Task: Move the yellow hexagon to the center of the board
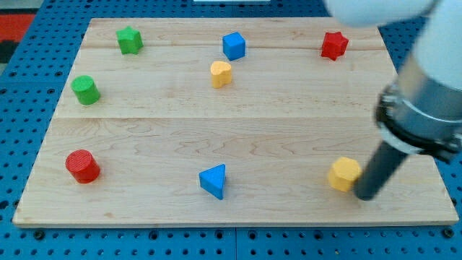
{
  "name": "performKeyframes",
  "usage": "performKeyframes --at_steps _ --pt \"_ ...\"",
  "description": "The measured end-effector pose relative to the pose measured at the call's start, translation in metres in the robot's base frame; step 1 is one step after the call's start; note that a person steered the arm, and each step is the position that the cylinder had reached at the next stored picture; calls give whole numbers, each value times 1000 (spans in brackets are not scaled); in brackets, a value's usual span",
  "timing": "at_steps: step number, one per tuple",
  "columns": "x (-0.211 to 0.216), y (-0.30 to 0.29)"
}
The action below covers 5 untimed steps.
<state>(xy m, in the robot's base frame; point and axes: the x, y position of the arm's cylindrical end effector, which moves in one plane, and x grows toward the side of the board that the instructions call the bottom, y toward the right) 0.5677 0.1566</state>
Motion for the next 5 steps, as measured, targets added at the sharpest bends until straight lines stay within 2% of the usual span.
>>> performKeyframes --at_steps 1,4,5 --pt "-52 -23" --pt "-129 -124" --pt "-144 -110"
